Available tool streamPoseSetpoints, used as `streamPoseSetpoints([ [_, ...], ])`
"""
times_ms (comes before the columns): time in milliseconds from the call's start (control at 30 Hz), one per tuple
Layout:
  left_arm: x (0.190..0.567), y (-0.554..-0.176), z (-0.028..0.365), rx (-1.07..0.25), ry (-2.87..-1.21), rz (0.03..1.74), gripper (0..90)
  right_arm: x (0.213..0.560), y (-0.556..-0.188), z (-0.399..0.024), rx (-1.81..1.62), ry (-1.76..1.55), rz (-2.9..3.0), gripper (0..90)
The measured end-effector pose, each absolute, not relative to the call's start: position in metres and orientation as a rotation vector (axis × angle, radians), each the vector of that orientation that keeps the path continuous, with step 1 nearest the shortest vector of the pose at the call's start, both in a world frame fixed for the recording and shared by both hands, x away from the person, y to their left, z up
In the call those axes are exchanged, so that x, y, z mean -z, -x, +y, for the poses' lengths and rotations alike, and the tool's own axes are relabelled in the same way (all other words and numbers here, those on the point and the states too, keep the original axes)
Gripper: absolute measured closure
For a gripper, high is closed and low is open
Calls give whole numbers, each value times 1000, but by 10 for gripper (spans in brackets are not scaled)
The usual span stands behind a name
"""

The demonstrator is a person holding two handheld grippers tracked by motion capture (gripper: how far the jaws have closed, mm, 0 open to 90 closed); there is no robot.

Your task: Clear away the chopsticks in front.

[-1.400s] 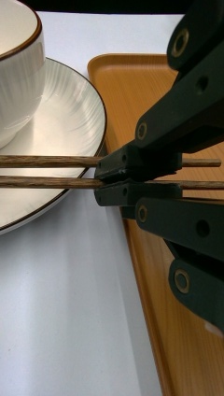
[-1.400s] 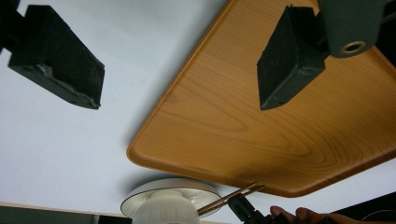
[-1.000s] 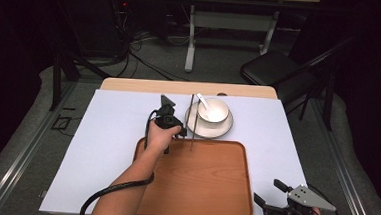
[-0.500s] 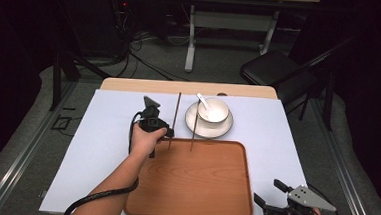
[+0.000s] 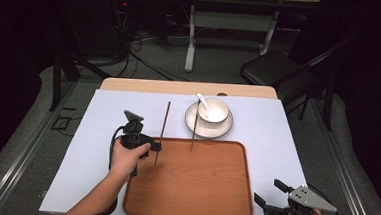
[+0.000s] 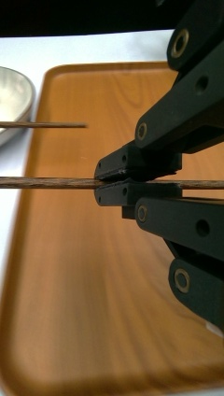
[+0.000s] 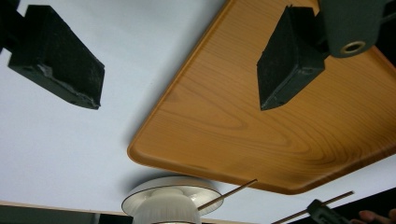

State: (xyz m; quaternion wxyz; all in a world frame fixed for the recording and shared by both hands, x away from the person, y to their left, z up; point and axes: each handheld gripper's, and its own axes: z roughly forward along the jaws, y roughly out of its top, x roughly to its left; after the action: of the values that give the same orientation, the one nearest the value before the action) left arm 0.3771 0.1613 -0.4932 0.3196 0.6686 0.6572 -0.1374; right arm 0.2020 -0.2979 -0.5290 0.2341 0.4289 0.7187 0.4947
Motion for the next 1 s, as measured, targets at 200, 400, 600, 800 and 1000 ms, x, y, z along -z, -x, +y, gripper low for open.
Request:
streamPoseSetpoints([
  [200, 498, -346, 179, 387, -1749, 1726, 858, 529, -202, -297, -1355, -1182, 1974, 147],
  [400, 506, -320, 190, 398, -1750, 1735, 858, 529, -202, -297, -1356, -1189, 1972, 147],
  [600, 514, -299, 194, 421, -1774, 1734, 858, 529, -202, -298, -1357, -1190, 1973, 147],
  [800, 521, -284, 193, 422, -1801, 1734, 858, 529, -203, -298, -1361, -1194, 1969, 147],
  [1000, 528, -276, 187, 442, -1819, 1743, 858, 529, -203, -298, -1360, -1197, 1970, 147],
])
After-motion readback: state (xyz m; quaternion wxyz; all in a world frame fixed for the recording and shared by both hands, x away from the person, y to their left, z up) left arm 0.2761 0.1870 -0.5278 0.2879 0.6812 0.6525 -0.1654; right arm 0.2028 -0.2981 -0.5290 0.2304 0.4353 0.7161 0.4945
